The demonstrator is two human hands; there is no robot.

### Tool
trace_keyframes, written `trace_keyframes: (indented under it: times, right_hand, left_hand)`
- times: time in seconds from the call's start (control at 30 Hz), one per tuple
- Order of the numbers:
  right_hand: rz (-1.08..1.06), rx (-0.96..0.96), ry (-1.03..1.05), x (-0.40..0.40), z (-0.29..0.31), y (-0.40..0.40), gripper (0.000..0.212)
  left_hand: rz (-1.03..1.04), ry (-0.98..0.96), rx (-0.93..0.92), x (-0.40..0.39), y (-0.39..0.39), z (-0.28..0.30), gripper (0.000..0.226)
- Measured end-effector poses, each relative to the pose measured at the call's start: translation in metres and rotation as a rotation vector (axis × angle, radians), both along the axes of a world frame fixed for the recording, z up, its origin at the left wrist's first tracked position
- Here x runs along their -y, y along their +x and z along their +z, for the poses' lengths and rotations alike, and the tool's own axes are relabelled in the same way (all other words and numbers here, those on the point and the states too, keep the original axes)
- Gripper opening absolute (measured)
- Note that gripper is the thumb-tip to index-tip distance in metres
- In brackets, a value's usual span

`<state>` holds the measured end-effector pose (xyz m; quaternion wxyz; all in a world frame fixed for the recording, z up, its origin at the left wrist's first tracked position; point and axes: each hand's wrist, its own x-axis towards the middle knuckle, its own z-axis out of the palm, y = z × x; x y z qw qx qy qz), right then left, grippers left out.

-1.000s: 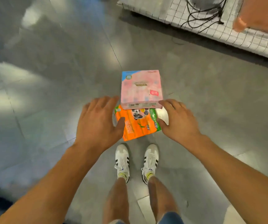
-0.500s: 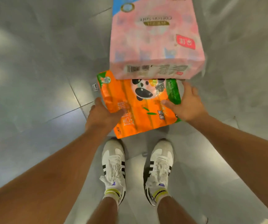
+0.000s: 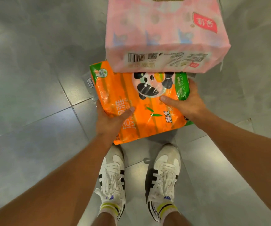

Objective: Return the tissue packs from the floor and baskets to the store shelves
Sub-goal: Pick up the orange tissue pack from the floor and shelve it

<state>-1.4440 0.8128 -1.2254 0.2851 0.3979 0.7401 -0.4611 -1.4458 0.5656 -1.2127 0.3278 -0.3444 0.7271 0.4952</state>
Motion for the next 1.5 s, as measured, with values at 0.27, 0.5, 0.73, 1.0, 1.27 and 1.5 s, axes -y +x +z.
trace_keyframes:
  times: [0.27,0.5,0.73,1.0,1.27,1.5]
  right_hand:
    - [-0.133,-0.001,-0.109,0.018,0.033,0.024,0.086]
    - [-0.168,0.139,-0.267,0.056,0.084,0.084,0.095]
    - [0.102,0.109,-0.026,0.074,0.139,0.093,0.114]
    - [0.614,-0.002,-0.078,0.016,0.184,-0.047,0.1]
    - [0.396,0.113,-0.644,-0.025,0.235,-0.048,0.101]
    - [0.066,-0.083,-0.589,-0.022,0.262,-0.043,0.068]
  left_hand:
    - [0.023,0.046,0.036,0.037,-0.004,0.036,0.114]
    - [-0.137,0.2,0.215,0.08,0.001,0.078,0.086]
    - [-0.233,0.216,0.25,0.115,0.003,0.135,0.078]
    - [-0.598,0.39,0.187,0.087,-0.065,0.197,0.095]
    - [-0.913,0.335,0.121,0.042,-0.144,0.253,0.106]
    - [-0.981,-0.063,-0.106,0.022,-0.189,0.292,0.139]
